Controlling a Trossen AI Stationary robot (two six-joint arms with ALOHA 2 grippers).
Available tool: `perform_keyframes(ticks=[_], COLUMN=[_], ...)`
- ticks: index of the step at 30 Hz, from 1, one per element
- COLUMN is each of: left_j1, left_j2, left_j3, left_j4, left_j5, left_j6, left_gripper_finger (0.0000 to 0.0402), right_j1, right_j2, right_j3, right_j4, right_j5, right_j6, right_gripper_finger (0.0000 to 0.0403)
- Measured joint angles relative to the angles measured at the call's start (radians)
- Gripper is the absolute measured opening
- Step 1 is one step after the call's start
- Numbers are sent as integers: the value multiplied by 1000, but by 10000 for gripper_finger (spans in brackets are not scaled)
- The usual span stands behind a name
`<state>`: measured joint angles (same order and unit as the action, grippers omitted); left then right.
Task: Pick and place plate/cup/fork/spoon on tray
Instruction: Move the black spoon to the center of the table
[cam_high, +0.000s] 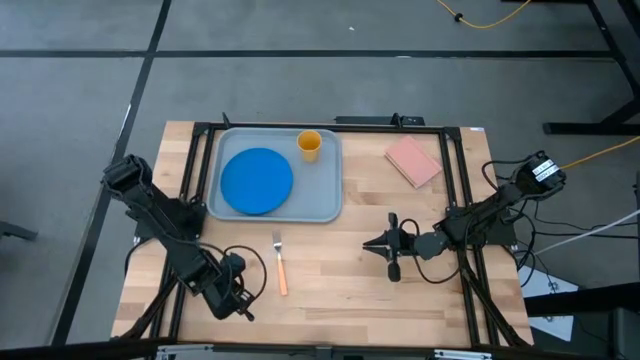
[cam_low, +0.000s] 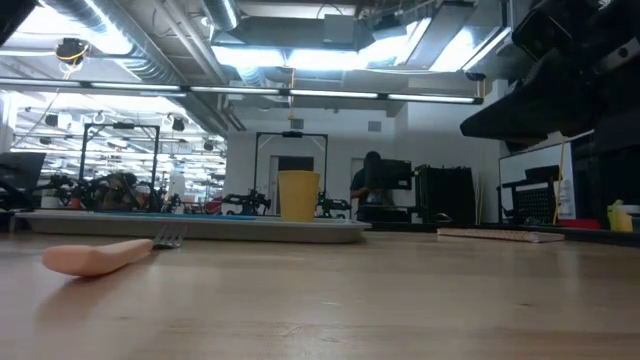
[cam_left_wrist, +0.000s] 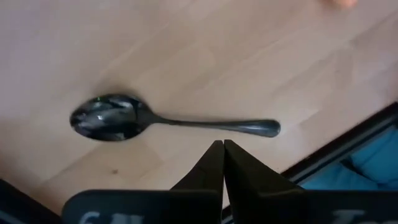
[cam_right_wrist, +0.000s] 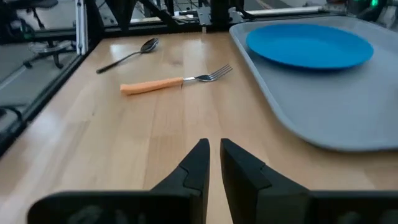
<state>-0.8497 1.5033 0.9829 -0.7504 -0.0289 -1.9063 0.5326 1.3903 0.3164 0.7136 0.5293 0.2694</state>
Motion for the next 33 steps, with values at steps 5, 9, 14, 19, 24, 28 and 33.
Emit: perform_keyframes(ticks=[5, 9, 14, 19, 24, 28, 33], left_j1=[-15, -20, -19, -20, -18, -18, -15], left_j2=[46, 83, 122, 164, 181, 181, 181], left_j3=[0, 0, 0, 0, 0, 0, 0], left_j4=[55, 129, 186, 115, 3, -41, -40], left_j5=[31, 76, 115, 166, 173, 211, 196], left_j6=[-55, -100, -134, -141, -161, -163, -163], left_gripper_finger=[1, 4, 1, 1, 1, 1, 1], right_j1=[0, 0, 0, 0, 0, 0, 0], right_j2=[0, 0, 0, 0, 0, 0, 0], right_j3=[0, 0, 0, 0, 0, 0, 0], right_j4=[0, 0, 0, -1, -2, -2, -2], right_j5=[0, 0, 0, 0, 0, 0, 0], right_j6=[-53, -72, -72, -72, -72, -70, -70], right_gripper_finger=[45, 45, 45, 45, 45, 45, 45])
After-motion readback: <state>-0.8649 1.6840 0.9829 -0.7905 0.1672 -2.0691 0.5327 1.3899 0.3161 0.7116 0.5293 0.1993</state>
